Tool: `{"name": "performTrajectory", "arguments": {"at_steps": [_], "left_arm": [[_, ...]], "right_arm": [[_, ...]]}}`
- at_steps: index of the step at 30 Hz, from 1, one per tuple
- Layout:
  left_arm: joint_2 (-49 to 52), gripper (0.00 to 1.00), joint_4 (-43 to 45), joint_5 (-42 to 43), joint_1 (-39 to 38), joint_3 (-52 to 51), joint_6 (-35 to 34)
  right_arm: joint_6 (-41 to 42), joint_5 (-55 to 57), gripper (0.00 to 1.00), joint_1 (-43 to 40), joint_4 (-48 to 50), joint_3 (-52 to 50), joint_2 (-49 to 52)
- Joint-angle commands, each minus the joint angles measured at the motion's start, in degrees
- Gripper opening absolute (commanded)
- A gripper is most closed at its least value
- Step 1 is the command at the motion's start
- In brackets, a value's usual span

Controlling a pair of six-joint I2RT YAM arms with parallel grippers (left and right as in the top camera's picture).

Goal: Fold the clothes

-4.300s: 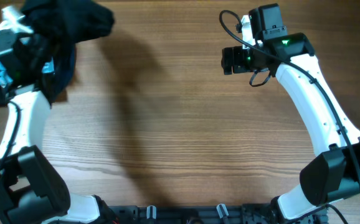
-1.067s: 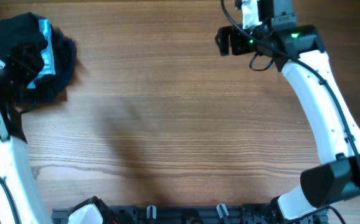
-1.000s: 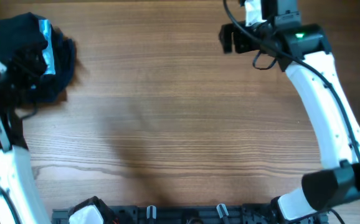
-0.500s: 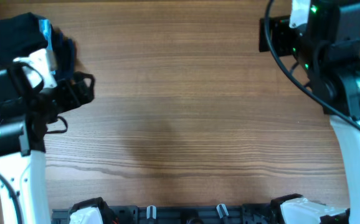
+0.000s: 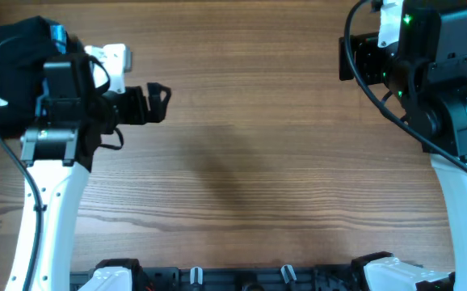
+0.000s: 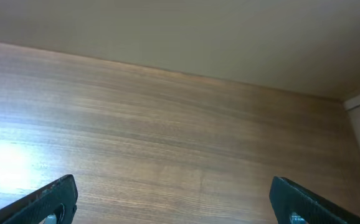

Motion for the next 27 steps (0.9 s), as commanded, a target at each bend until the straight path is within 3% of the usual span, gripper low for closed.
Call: {"name": "performTrajectory", "arguments": {"at_steps": [1,27], "left_arm": [[-0.48,0.99,2.12,-0.79,-1.62,0.17,5.79],[-0.48,1.0,2.4,-1.79,-1.57,0.17,5.79]], "right_arm": [[-0.31,1.03,1.0,0.2,-0.2,-0.5,0.15],[-0.31,1.01,1.0,0.2,-0.24,-0.5,0.37]]}}
